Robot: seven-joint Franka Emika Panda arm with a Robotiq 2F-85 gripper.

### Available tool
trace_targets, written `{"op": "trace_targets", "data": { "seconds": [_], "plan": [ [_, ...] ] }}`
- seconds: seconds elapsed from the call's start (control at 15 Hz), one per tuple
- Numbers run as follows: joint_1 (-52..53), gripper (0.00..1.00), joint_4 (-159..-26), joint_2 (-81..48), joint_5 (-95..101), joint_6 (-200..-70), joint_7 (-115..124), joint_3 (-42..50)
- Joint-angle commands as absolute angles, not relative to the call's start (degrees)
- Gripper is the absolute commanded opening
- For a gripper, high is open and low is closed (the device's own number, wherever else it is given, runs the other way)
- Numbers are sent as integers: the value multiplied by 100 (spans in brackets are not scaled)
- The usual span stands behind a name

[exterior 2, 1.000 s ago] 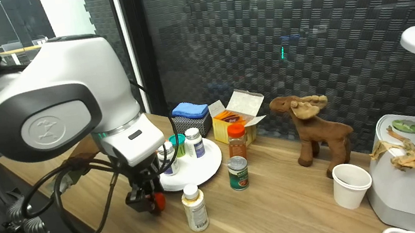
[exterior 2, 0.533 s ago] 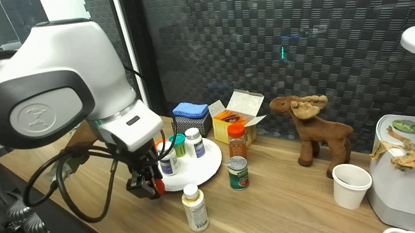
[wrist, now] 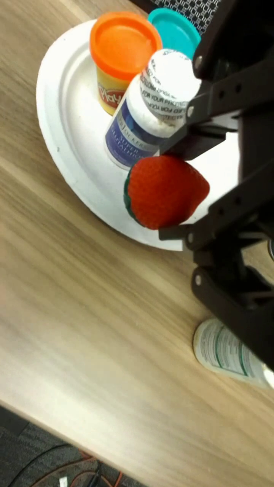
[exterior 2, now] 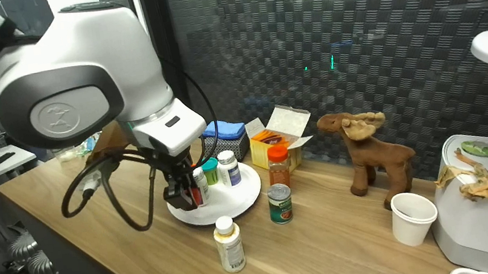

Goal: Pick up all the smaller bottles and the orange object, and put them in the plate

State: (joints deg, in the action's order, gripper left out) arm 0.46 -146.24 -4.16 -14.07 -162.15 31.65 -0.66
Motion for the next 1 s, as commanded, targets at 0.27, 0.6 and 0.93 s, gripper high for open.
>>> {"op": "trace_targets", "data": {
  "seconds": [0.27, 0.6, 0.93],
  "plan": [
    [9, 22, -13814, -1022, -1948, -15751, 2544, -37],
    [-46, 22, -13742, -1210, -2087, -15691, 2379, -87],
    [-63, 22, -13547, -1416, -2175, -15504, 2219, -128]
  ]
}}
